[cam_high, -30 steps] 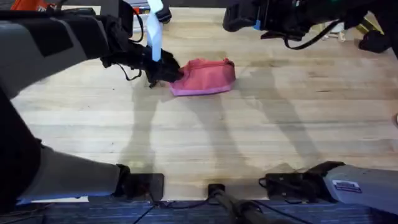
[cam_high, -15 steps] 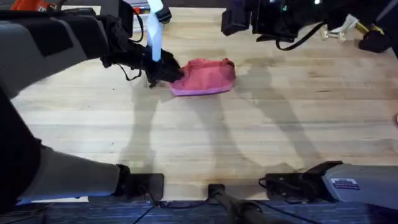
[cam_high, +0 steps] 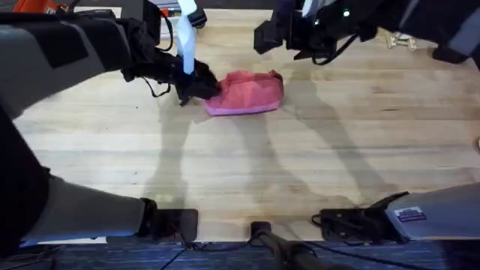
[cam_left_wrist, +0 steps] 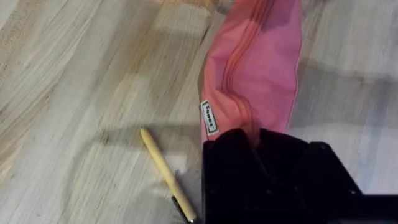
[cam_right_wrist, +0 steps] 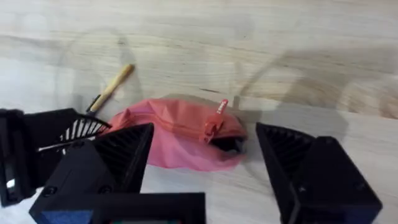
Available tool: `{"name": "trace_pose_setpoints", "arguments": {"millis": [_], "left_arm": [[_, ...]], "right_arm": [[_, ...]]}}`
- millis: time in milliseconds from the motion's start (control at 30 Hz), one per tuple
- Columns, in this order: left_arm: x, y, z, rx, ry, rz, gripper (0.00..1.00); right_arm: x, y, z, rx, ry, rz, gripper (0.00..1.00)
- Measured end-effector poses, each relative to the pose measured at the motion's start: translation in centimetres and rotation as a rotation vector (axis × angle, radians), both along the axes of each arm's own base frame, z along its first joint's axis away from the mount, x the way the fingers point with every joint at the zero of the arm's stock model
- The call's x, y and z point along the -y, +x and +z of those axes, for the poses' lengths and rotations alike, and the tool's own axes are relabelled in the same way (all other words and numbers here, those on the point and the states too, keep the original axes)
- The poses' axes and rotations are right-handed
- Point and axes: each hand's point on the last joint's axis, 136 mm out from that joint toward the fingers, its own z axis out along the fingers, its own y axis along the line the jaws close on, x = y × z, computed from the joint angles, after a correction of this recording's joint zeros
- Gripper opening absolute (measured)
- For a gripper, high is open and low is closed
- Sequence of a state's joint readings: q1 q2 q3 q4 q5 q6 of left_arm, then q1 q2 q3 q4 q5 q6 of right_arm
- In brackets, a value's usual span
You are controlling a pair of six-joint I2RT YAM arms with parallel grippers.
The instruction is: Unzip the bag, pick up the pens from the table one at a time and place them inside, then zip the bag closed.
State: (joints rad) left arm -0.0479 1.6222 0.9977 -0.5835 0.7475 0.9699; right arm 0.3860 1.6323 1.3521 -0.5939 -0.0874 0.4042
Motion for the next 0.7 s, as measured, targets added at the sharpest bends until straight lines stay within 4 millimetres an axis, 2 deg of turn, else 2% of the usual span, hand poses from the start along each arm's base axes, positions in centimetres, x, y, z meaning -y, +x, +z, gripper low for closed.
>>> {"name": "trace_pose_setpoints", "arguments": {"millis": [33,67,500,533,700], "left_arm": [[0.0,0.0,0.0,0.0,0.0,0.0,0.042],[0.0,0.0,0.0,0.0,0.0,0.0,0.042],[0.0,0.0,0.0,0.0,0.0,0.0,0.042],[0.0,0.0,0.0,0.0,0.0,0.0,0.042],[0.0,0.0,0.0,0.0,0.0,0.0,0.042]], "right_arm": [[-0.1,0.1,-0.3,-0.008,0.003,-0.003,0.998],[-0.3,0.2,-1.6,-0.041,0.002,-0.007,0.998],[-0.5,0.5,-5.2,-0.12,-0.021,-0.013,0.998],[-0.8,0.4,-6.1,-0.147,-0.01,-0.007,0.997],[-1.1,0.3,-6.4,-0.164,0.004,0.0,0.995]]}}
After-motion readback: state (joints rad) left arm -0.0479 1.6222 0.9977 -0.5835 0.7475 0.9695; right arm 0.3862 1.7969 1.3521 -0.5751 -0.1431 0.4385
